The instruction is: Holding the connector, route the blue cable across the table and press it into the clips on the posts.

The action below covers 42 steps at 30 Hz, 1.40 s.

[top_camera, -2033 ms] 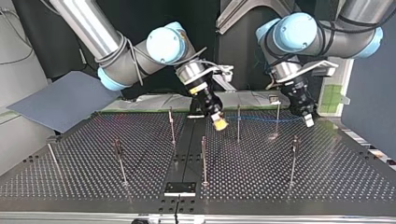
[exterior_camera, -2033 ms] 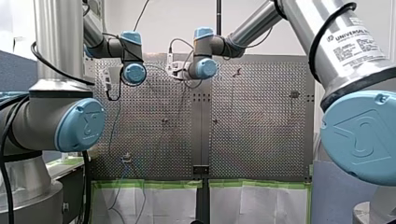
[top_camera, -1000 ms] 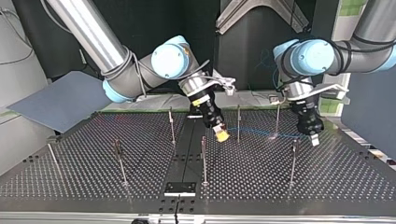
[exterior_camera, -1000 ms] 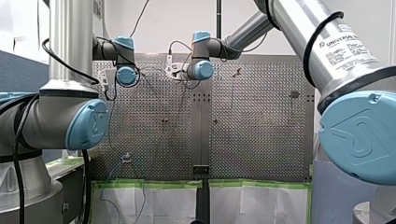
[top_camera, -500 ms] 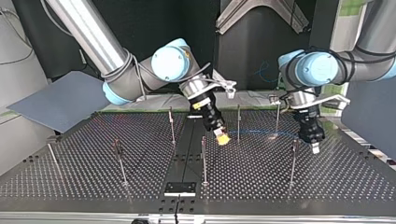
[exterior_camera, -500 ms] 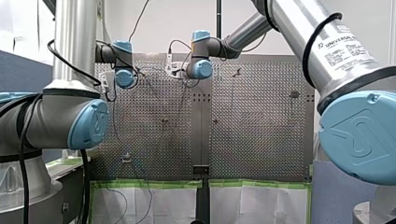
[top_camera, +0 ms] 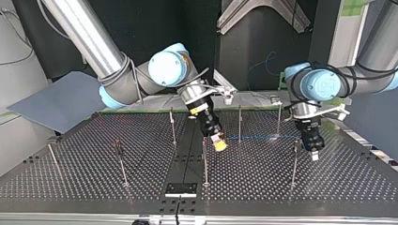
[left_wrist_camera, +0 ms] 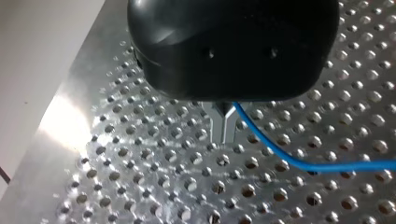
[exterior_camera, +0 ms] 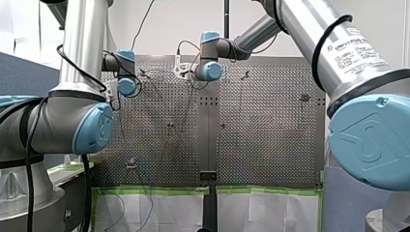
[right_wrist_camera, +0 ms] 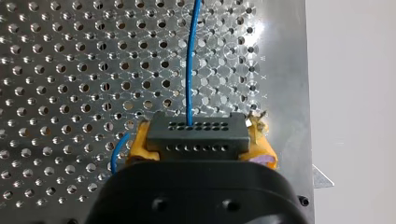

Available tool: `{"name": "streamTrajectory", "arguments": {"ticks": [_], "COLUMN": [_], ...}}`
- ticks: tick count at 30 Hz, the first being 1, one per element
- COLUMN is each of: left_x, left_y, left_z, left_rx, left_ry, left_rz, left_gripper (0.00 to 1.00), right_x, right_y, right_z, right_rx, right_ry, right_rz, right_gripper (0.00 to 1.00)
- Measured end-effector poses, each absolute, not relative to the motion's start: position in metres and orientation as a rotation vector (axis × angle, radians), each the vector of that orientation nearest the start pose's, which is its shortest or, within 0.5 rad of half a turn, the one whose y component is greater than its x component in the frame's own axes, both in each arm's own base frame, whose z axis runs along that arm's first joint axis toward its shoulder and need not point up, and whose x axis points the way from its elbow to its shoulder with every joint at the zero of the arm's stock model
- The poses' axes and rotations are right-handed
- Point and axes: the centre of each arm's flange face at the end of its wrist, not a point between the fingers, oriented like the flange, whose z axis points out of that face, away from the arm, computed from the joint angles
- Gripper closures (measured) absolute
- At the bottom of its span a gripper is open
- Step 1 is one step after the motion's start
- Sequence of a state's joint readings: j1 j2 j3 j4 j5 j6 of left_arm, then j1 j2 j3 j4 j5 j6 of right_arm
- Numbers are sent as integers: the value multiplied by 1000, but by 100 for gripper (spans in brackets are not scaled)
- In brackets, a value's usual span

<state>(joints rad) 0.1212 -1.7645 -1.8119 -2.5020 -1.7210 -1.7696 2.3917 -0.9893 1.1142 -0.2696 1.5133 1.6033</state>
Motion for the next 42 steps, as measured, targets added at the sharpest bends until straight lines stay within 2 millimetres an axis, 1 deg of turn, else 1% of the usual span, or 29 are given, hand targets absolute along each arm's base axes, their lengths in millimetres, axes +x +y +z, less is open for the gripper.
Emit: {"name": "streamTrajectory", "arguments": {"ticks": [4,10,17,24,30,38,42], "left_x": [567,569,570,570,570,571,569], "left_y": [-44,-42,-38,-34,-35,-35,-30], "left_z": [337,336,336,335,335,335,334], "left_rx": [-346,-335,-349,-357,-353,-357,-394], "left_ry": [1322,1325,1324,1322,1324,1320,1319], "left_rz": [31,11,8,9,-3,-18,-16], "left_gripper": [100,100,100,100,100,100,100], "right_x": [633,634,636,634,629,627,627], "right_y": [-400,-401,-405,-415,-423,-428,-428], "right_z": [386,389,410,438,447,455,462], "right_rx": [1668,1661,1641,1601,1582,1568,1567], "right_ry": [-624,-621,-617,-616,-621,-618,-614], "right_rz": [1949,1953,1963,1973,1969,1974,1972], "right_gripper": [100,100,100,100,100,100,100]}}
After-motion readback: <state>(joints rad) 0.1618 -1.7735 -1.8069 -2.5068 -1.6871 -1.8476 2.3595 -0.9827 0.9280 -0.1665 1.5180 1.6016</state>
